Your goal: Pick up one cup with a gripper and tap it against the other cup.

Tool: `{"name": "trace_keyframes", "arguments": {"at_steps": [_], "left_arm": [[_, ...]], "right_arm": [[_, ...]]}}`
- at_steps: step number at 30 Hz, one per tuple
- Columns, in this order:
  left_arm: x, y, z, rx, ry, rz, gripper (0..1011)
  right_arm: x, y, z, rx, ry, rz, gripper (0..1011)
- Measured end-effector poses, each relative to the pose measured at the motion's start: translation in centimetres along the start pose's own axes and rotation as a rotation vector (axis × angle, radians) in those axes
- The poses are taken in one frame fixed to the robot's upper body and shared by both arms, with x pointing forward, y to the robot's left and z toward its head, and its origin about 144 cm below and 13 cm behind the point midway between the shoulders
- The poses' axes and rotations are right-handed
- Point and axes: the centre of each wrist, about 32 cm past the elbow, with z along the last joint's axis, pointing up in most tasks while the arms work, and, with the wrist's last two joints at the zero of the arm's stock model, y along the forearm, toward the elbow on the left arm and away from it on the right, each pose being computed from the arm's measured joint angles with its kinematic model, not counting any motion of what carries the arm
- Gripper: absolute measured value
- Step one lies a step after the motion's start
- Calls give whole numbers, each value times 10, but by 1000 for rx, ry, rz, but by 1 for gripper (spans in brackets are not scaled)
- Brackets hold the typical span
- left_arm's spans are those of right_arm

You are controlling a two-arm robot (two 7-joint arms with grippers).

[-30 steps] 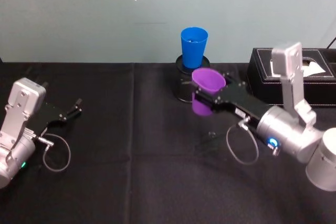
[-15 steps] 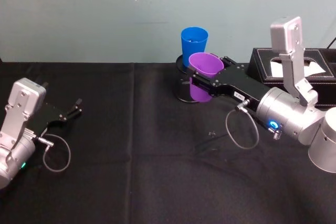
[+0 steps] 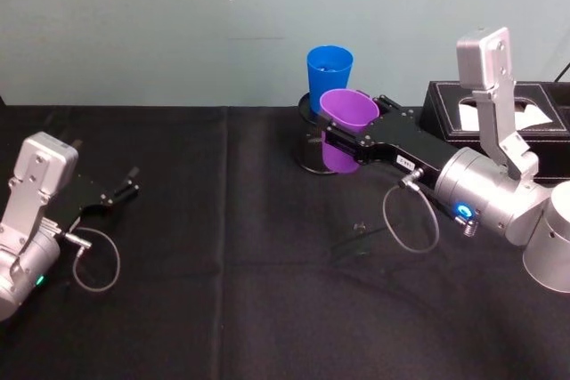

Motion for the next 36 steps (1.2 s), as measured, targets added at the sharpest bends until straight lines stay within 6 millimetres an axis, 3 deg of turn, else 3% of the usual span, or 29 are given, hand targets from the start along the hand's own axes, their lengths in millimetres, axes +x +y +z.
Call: {"name": "trace_keyframes", "arguments": {"at_steps": [36], "left_arm": [[0, 0, 0, 0, 0, 0, 1000]], "right_arm": [[0, 0, 0, 2, 3, -1, 730]]}}
